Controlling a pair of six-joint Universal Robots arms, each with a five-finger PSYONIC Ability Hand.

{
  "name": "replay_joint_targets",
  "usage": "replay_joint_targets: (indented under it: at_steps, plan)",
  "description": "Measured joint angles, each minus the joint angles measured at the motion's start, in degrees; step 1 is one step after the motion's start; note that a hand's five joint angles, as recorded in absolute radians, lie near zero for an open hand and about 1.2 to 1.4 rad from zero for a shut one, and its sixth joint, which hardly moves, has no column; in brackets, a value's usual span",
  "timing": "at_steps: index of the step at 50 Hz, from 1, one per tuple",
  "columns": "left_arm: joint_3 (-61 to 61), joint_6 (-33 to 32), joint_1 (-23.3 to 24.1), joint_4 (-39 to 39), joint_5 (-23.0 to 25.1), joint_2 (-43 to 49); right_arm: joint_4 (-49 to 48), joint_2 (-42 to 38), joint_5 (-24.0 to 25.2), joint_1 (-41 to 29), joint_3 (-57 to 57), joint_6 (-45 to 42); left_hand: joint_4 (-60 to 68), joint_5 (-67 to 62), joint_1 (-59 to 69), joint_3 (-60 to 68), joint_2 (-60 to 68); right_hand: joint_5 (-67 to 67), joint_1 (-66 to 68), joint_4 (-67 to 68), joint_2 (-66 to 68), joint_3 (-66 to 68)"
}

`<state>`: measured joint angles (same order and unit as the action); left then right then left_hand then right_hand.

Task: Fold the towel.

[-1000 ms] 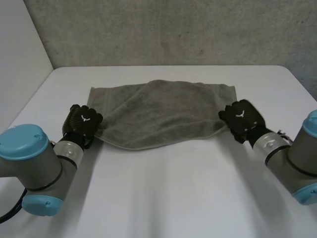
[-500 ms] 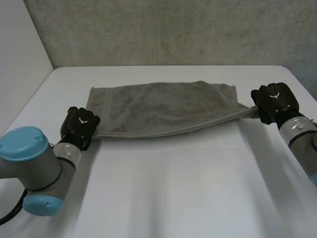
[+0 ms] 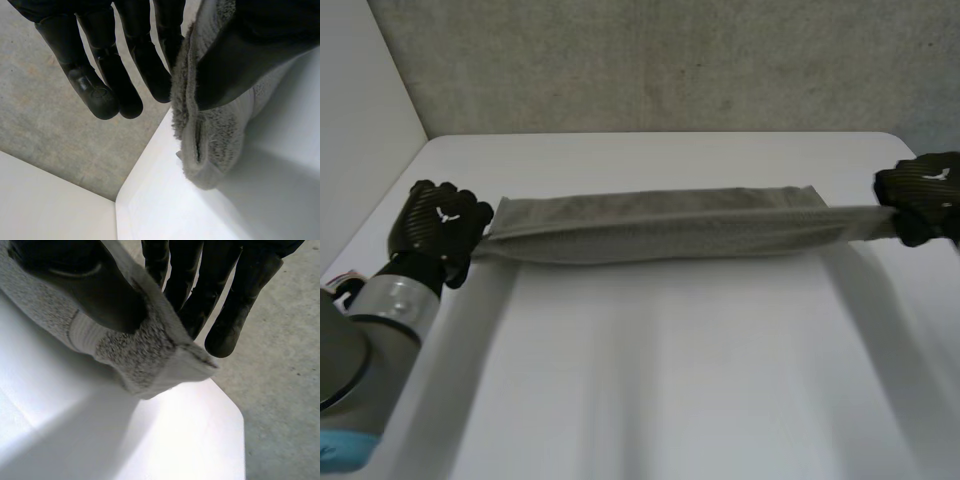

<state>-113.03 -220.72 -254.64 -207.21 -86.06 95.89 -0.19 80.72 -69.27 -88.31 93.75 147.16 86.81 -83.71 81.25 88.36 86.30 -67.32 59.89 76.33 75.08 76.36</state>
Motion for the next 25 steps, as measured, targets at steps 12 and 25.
replay_joint_targets:
  at_steps: [12, 25]
  plan:
    - [-4.7, 0.4, -6.7, 6.9, 8.9, -14.0, 11.8, 12.1, 13.1, 10.8, 0.5, -5.3, 0.0, 0.0, 0.0, 0.1, 0.6, 0.0, 0.0, 0.0, 1.1, 0.3]
    - [4.8, 0.1, -5.3, 6.8, 10.5, 6.7, 11.2, -5.7, 13.2, 6.6, -9.4, -5.7, 0.0, 0.0, 0.0, 0.2, 0.6, -0.1, 0.0, 0.0, 1.4, 0.3]
